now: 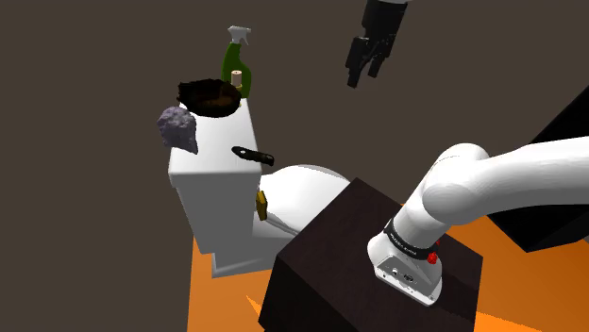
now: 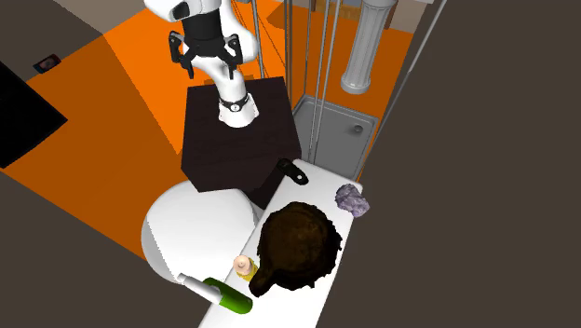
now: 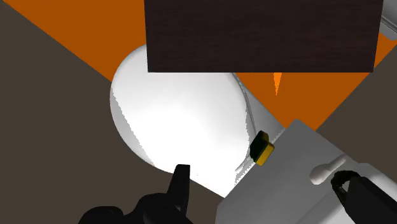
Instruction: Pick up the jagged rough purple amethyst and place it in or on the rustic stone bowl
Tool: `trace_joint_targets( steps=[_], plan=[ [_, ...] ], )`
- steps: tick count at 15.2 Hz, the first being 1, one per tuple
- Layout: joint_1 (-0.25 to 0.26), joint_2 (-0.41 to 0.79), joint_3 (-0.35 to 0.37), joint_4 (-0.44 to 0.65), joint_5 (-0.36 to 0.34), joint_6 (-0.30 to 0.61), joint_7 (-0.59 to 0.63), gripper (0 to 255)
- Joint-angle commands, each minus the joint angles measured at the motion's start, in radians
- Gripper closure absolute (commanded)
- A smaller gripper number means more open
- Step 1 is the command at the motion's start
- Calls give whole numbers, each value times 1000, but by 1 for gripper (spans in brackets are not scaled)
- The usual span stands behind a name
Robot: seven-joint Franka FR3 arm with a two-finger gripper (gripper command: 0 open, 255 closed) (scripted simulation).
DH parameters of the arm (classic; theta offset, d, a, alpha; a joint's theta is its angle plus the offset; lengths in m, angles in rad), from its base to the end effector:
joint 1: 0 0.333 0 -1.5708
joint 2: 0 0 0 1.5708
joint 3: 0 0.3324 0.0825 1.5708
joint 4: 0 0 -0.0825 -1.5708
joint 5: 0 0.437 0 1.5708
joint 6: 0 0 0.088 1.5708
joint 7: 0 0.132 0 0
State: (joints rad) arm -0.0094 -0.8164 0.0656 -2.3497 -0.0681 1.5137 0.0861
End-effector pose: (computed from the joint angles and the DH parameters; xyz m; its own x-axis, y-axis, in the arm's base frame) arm 0.3332 0.0146 0.5860 0.9984 -0.0548 -0.0103 -0.0532 -0.9917 0.1169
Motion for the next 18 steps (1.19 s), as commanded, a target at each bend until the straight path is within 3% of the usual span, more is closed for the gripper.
trace_joint_targets(
  steps=[1,9,18],
  plan=[
    [0,0,0,0,0,0,0,0],
    [40,198,62,12,97,215,74,0],
    [77,466,133,117,169,423,139,0]
  ],
)
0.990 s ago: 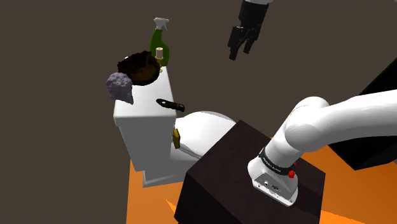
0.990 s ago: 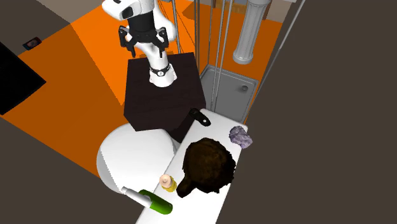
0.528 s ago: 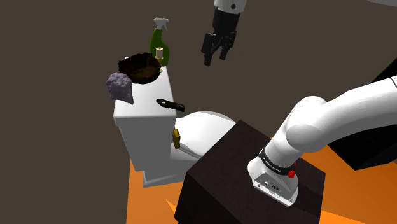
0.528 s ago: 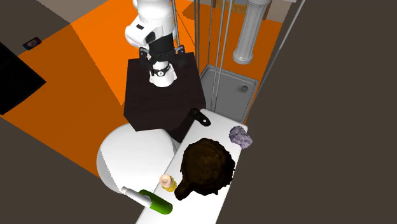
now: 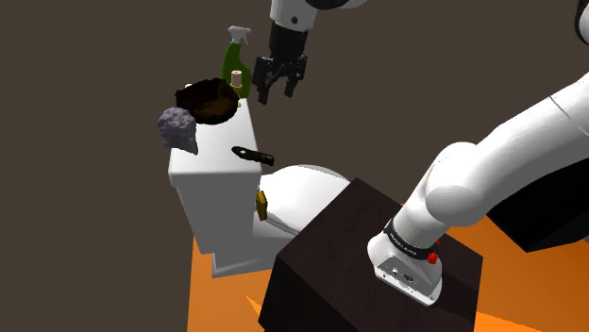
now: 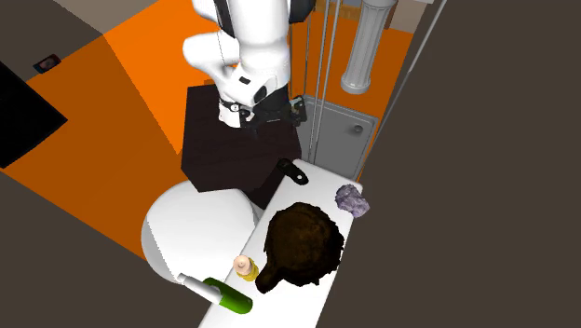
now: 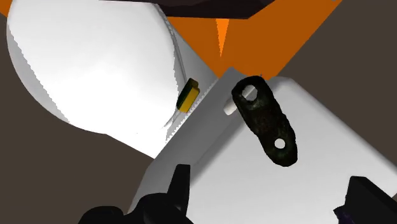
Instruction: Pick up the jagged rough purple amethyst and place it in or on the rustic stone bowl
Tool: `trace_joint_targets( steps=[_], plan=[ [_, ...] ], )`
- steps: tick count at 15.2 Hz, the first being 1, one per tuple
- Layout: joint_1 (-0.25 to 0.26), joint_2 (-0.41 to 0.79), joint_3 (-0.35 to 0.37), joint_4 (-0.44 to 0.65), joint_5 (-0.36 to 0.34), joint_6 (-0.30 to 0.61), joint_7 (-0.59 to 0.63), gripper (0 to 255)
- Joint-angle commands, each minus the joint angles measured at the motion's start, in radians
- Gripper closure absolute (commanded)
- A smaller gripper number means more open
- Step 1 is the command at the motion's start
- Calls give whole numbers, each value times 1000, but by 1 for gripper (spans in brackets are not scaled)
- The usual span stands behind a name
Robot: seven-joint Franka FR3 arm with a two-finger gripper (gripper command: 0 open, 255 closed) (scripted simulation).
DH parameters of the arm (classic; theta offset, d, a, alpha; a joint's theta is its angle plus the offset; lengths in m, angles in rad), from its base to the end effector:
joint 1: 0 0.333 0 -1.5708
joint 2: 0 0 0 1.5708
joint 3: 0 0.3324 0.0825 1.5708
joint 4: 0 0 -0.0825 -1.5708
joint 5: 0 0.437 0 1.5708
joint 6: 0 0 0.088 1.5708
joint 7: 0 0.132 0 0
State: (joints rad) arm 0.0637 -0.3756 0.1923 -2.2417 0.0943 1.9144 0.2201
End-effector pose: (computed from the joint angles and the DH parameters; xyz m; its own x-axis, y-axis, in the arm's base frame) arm 0.4730 0.1380 0.4929 0.9993 -0.0061 0.0373 -0.0051 -0.9996 -0.0287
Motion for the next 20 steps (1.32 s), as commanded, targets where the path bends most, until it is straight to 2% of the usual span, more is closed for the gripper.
trace_joint_targets(
  steps=[1,8,15,20],
  plan=[
    [8,56,14,26,12,42,11,0],
    [35,284,63,180,26,156,60,0],
    [73,521,99,393,6,223,112,0],
    [83,564,102,390,-3,272,120,0]
  ],
)
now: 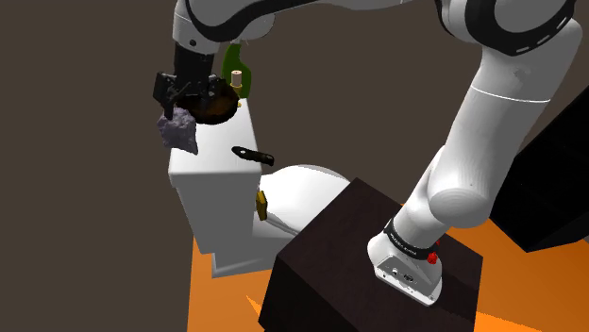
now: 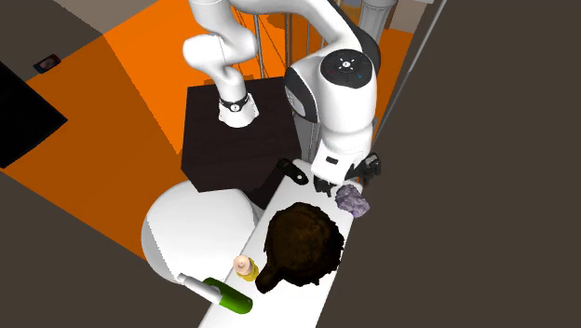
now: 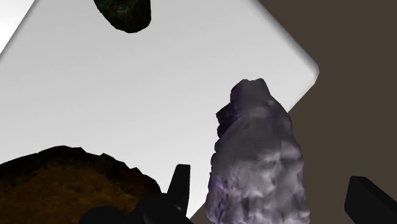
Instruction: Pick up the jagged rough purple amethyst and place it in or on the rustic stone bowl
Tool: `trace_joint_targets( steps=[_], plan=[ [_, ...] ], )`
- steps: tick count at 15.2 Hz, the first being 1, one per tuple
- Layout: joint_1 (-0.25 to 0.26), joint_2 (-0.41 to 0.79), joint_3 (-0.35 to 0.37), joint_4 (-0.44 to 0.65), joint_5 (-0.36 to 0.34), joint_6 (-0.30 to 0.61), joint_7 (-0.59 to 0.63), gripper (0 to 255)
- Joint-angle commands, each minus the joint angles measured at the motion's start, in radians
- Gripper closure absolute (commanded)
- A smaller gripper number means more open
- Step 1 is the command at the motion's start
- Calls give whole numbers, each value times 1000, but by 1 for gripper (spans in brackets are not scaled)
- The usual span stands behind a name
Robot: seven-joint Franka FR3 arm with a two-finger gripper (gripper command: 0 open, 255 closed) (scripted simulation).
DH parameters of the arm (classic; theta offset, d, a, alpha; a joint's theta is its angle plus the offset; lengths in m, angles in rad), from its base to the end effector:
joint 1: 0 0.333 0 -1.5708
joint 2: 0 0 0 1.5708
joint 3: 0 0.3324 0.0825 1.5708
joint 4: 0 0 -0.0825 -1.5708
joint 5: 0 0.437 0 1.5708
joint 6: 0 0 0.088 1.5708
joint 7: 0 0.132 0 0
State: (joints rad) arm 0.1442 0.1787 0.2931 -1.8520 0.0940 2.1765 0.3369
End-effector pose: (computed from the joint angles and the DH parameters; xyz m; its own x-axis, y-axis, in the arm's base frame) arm 0.6115 0.2841 0.4130 0.9949 0.0358 0.0944 0.0521 -0.9829 -0.1766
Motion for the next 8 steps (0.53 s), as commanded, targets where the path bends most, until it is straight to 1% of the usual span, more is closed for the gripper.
trace_joint_targets(
  steps=[1,4,8],
  plan=[
    [4,16,1,-5,-5,22,4,0],
    [8,34,1,-16,-10,51,8,0],
    [8,35,1,-16,-10,51,8,0]
  ],
)
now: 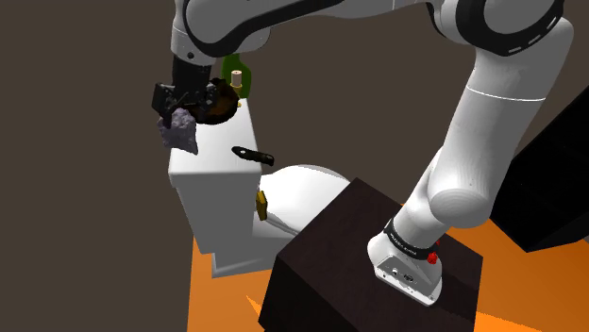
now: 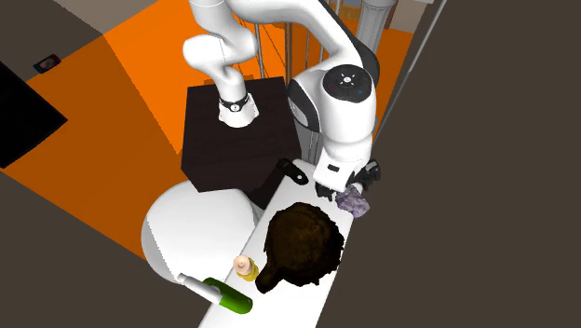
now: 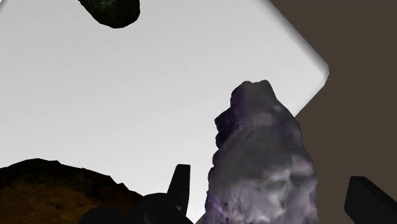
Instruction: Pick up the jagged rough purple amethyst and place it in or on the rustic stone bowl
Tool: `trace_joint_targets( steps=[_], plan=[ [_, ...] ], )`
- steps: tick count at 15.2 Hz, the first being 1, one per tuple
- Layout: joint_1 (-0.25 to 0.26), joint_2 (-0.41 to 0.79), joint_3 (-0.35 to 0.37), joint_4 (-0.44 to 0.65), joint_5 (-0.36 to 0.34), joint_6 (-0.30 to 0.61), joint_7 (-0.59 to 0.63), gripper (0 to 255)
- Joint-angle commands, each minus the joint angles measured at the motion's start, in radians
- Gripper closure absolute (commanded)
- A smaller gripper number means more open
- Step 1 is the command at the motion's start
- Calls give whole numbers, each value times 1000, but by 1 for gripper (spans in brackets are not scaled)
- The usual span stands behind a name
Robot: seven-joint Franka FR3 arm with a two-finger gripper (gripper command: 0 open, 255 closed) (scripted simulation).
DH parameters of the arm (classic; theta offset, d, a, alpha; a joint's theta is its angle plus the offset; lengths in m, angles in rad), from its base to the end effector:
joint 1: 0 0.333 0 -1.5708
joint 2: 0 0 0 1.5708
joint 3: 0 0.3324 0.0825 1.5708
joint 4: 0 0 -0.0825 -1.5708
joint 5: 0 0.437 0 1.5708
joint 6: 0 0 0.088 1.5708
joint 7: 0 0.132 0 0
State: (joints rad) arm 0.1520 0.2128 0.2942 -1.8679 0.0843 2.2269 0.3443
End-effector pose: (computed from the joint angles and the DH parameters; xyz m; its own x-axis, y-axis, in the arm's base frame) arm 0.6134 0.2898 0.3878 0.9948 0.0359 0.0949 0.0523 -0.9828 -0.1772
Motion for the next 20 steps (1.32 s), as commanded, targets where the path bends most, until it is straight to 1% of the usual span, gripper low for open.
trace_joint_targets(
  steps=[1,3,4,13,20],
  plan=[
    [0,0,0,0,0,1,0,0],
    [0,0,0,0,0,0,0,0],
    [0,0,0,0,0,0,0,255],
    [0,0,0,0,0,1,0,255],
    [-2,-29,1,58,4,-86,5,255]
  ],
)
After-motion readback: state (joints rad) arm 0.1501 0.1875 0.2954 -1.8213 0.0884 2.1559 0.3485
